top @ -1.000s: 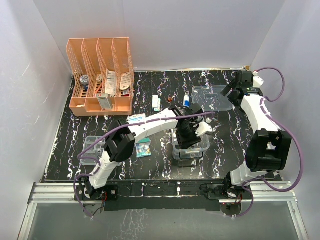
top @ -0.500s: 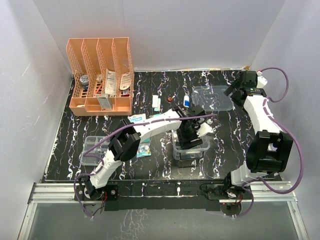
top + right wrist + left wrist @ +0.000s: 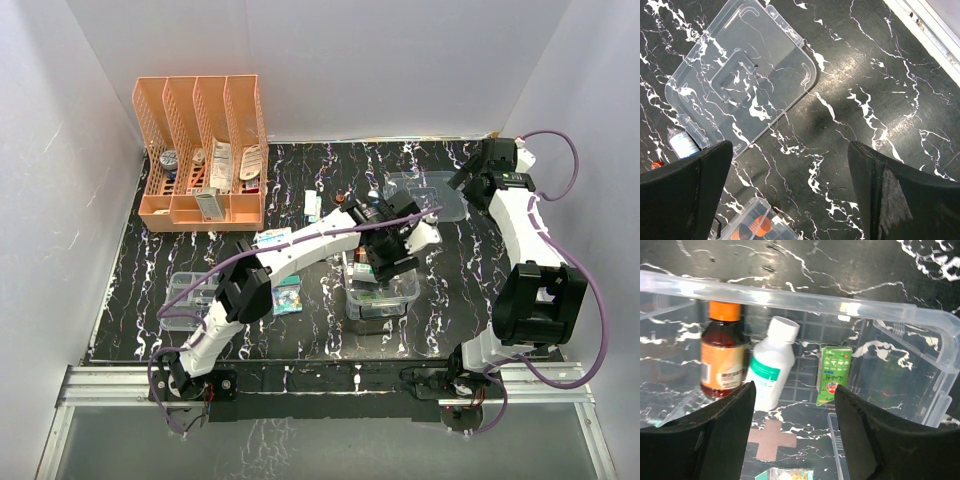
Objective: Organize the medicine kit
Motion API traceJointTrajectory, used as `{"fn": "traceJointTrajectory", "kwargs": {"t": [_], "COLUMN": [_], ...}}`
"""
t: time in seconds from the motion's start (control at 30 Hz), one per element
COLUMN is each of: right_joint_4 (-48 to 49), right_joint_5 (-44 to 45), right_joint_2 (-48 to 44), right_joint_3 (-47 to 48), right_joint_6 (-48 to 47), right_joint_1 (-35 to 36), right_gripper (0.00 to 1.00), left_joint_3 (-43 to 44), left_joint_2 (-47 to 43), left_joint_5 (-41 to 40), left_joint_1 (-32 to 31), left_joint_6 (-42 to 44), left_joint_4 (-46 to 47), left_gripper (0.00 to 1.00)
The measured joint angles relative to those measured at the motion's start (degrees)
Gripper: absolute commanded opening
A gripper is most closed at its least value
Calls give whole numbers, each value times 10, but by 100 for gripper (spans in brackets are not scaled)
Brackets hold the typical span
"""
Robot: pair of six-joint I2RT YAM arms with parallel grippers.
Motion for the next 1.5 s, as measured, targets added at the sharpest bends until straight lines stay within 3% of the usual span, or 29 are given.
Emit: {"fn": "traceJointTrajectory", "kwargs": {"t": [0.2,0.3,0.47,0.63,0.93,1.13,1.5], "right_joint_4": [-30,-41,-59,-83,-117,-134,-152], "right_joint_5": [-2,-2,-22,-26,-6,11,33], "right_joint_2": [0,0,2,29,58,58,85], "right_joint_3": [36,54,82,148,193,195,231], "right_joint_6": [-16,-31,-62,-93,-108,-105,-104], "right_joint_1": [0,0,2,33,158,182,198], "right_gripper": [98,98,98,98,98,98,98], "left_joint_3": [16,0,-154,-254,-318,-314,-294], "left_joint_2": [-28,-63,-184,-247,-223,-174,-103], "left_joint_5": [-66,-95,-157,-167,-133,-139,-152], "left_joint_1": [26,83,202,249,301,348,349], "left_joint_6": [-77,-150,-221,-278,-382,-440,-491], "left_joint_4": [11,13,30,27,25,35,40], "left_gripper": [68,72,83,95,99,99,91]}}
